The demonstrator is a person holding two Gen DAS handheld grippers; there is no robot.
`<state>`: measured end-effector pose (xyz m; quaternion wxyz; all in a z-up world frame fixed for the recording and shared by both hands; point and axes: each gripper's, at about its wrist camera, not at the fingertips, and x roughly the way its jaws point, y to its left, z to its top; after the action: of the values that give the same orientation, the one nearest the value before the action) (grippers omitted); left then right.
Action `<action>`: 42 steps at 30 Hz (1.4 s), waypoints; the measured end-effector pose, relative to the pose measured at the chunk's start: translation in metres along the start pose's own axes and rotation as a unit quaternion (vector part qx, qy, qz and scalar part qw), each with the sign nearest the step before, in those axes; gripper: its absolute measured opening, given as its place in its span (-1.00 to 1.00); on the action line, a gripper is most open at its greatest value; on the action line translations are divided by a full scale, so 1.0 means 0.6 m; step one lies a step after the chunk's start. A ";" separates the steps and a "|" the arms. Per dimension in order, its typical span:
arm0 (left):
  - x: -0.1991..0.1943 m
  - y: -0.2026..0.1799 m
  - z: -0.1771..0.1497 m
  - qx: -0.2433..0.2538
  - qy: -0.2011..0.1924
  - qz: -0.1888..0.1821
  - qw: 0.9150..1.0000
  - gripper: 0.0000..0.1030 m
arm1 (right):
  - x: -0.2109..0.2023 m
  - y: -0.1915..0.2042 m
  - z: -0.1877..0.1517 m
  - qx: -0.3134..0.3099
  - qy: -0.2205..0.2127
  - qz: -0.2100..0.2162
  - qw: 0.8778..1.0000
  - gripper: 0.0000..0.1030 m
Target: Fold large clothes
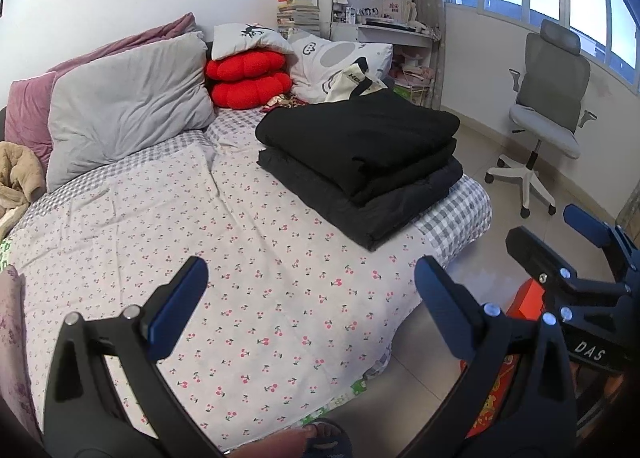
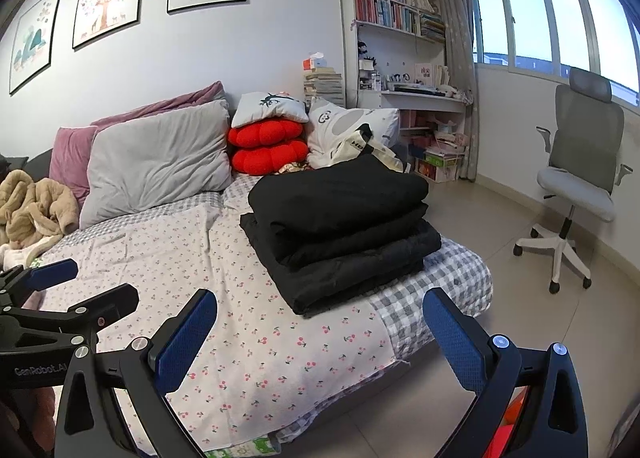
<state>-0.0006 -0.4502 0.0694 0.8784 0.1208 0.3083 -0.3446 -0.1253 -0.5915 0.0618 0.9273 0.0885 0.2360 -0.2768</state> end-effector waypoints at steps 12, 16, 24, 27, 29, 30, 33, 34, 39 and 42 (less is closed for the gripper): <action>0.010 -0.006 0.006 0.002 0.004 -0.007 1.000 0.99 | 0.008 -0.009 -0.004 0.005 0.009 -0.004 1.000 1.00; 0.011 -0.005 0.006 0.001 0.004 -0.008 1.000 0.99 | 0.011 -0.011 -0.004 0.006 0.011 -0.005 1.000 1.00; 0.020 0.000 0.006 0.001 0.009 -0.009 1.000 0.99 | 0.013 -0.013 -0.005 0.004 0.013 -0.003 1.000 1.00; 0.022 0.002 0.004 0.000 0.011 -0.009 1.000 0.99 | 0.012 -0.011 -0.007 0.006 0.014 -0.004 1.000 1.00; 0.023 0.004 0.003 0.000 0.012 -0.009 1.000 0.99 | 0.010 -0.010 -0.006 0.005 0.013 -0.005 1.000 1.00; 0.024 0.005 0.002 -0.001 0.013 -0.010 1.000 0.99 | 0.011 -0.011 -0.006 0.005 0.013 -0.005 1.000 1.00; 0.026 0.006 0.001 -0.001 0.015 -0.009 1.000 0.99 | 0.012 -0.011 -0.007 0.004 0.014 -0.004 1.000 1.00; 0.025 0.006 0.001 -0.001 0.015 -0.008 1.000 0.99 | 0.014 -0.012 -0.008 0.004 0.013 -0.004 1.000 1.00; 0.025 0.006 0.000 0.000 0.016 -0.008 1.000 0.99 | 0.015 -0.012 -0.006 0.004 0.014 -0.004 1.000 1.00; 0.026 0.005 0.000 0.003 0.016 -0.008 1.000 0.99 | 0.017 -0.013 -0.005 0.003 0.014 -0.004 1.000 1.00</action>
<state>0.0102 -0.4566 0.0599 0.8701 0.1268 0.3226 -0.3504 -0.1235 -0.6018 0.0540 0.9226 0.0939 0.2486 -0.2795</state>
